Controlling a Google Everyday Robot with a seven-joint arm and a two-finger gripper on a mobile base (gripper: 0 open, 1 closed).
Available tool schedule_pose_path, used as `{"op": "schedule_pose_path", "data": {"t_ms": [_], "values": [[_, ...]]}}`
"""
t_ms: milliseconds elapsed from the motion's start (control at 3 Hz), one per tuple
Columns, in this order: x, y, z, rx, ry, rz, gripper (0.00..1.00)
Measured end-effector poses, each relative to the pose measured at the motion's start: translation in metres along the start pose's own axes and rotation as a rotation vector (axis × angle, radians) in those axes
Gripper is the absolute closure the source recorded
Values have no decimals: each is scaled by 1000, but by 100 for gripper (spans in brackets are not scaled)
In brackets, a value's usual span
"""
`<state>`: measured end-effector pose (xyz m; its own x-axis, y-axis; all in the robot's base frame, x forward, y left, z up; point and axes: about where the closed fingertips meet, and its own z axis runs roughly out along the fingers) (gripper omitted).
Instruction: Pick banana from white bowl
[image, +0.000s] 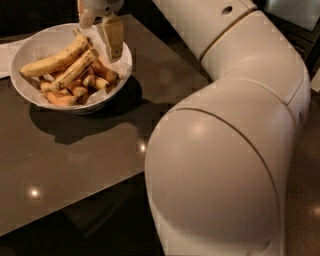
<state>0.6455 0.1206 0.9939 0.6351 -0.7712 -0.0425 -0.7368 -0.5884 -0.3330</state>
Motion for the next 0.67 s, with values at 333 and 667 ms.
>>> {"op": "schedule_pose_path", "data": {"t_ms": [333,667], "values": [[-13,-4,3,-12,15,-64,28],[-20,-2,12,-37,18,-98,28]]}}
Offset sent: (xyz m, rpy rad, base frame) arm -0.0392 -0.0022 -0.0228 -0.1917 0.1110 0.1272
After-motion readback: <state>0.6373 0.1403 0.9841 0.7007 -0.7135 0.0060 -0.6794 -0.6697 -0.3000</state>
